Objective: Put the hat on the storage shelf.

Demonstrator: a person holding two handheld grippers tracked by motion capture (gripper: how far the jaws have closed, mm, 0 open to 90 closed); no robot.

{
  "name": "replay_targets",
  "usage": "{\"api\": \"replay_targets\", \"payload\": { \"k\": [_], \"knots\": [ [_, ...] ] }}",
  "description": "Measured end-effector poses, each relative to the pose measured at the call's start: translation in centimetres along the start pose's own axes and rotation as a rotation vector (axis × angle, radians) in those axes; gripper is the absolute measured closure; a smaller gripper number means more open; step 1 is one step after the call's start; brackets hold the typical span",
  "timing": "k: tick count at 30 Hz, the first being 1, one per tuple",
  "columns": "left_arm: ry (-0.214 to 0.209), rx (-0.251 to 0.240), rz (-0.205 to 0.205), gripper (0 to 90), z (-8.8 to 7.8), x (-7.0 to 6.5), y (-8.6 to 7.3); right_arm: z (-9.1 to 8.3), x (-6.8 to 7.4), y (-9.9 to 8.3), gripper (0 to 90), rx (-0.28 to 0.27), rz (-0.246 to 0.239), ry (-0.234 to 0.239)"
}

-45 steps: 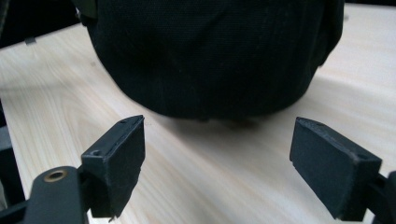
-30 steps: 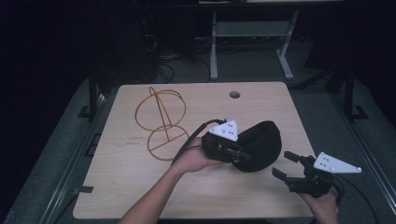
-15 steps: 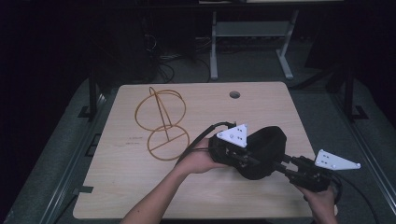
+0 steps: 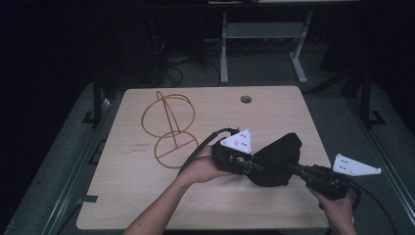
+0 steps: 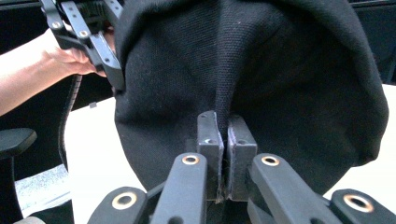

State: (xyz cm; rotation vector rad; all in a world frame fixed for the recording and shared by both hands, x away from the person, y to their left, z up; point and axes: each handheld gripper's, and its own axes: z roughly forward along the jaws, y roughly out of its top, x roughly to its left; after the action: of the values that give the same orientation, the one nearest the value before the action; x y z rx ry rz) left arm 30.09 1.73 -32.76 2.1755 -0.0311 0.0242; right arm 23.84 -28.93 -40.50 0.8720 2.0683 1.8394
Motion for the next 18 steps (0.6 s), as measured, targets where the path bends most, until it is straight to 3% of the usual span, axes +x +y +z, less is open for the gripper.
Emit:
{"api": "replay_targets", "payload": {
  "k": [9,18],
  "knots": [
    [0.079,0.011,-0.022,63.0,-1.4,-0.3,-1.4,0.6,0.6,2.2,87.5,0.064,-0.041,0.007],
    [0.147,0.024,-0.050,54.4,-3.3,-0.7,-3.5,0.8,0.1,4.2,87.6,0.121,-0.061,-0.007]
  ]
}}
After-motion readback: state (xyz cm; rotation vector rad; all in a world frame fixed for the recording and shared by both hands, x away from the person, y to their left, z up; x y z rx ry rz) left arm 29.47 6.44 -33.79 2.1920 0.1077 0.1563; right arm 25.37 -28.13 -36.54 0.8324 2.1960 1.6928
